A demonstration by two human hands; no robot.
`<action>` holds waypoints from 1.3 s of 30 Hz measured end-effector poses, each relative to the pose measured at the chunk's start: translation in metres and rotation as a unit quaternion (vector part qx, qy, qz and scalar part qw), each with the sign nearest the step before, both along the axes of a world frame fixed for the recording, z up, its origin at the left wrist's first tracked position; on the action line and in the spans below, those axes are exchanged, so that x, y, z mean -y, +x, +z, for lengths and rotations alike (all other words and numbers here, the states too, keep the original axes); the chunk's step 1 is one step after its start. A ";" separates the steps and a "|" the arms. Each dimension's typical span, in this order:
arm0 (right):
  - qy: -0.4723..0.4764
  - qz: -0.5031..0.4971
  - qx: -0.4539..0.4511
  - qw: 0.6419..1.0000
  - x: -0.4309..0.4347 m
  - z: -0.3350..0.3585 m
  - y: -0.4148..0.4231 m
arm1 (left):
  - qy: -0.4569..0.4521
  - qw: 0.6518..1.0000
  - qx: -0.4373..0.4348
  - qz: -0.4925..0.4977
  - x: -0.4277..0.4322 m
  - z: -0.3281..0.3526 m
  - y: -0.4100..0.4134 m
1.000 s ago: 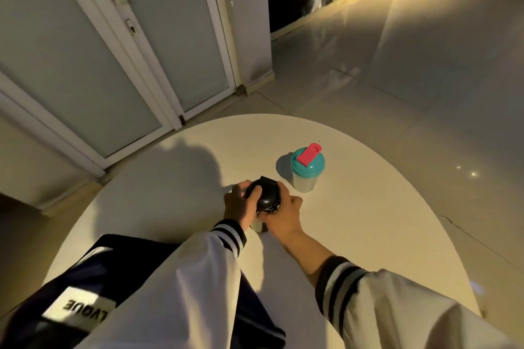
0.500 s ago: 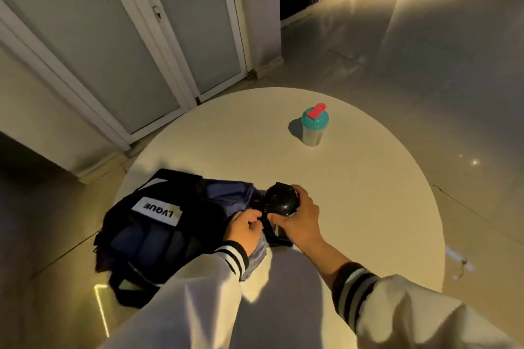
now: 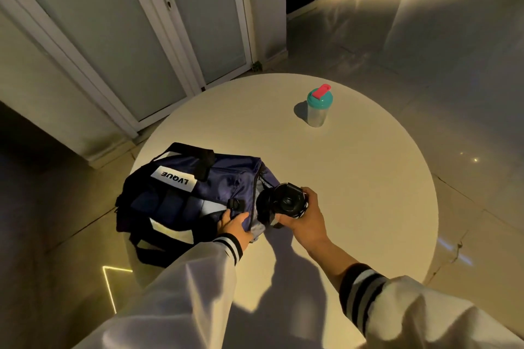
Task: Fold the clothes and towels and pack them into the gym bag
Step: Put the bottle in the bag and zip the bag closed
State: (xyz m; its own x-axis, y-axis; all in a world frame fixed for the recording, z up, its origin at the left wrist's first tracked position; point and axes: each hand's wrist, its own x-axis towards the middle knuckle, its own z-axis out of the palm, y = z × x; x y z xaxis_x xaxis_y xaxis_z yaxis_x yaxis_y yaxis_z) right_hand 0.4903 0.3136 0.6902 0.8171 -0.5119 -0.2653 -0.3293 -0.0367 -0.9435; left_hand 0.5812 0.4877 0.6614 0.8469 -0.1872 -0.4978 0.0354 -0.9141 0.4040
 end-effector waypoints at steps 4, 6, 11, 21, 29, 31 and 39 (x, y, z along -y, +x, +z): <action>0.000 0.007 0.013 1.000 -0.002 -0.008 0.008 | -0.025 0.999 0.014 0.017 0.005 -0.008 0.010; 0.000 0.012 0.017 1.000 -0.002 -0.012 0.015 | -0.002 1.000 0.000 0.010 0.010 -0.009 0.017; 0.015 0.042 0.004 0.999 -0.007 -0.029 0.030 | 0.043 0.995 0.081 0.034 0.022 -0.019 0.030; 0.016 0.071 -0.009 0.997 -0.023 -0.030 0.034 | -0.181 0.976 0.092 0.074 0.013 0.030 0.046; -0.010 0.076 0.023 0.997 -0.049 -0.009 0.027 | -0.145 0.987 0.035 0.059 -0.016 0.057 0.046; -0.021 0.064 0.038 0.997 -0.056 -0.007 0.026 | -0.132 0.988 0.038 0.064 -0.022 0.058 0.042; -0.066 0.125 0.052 0.989 -0.072 -0.010 0.040 | -0.209 0.971 0.113 0.011 -0.026 0.095 0.039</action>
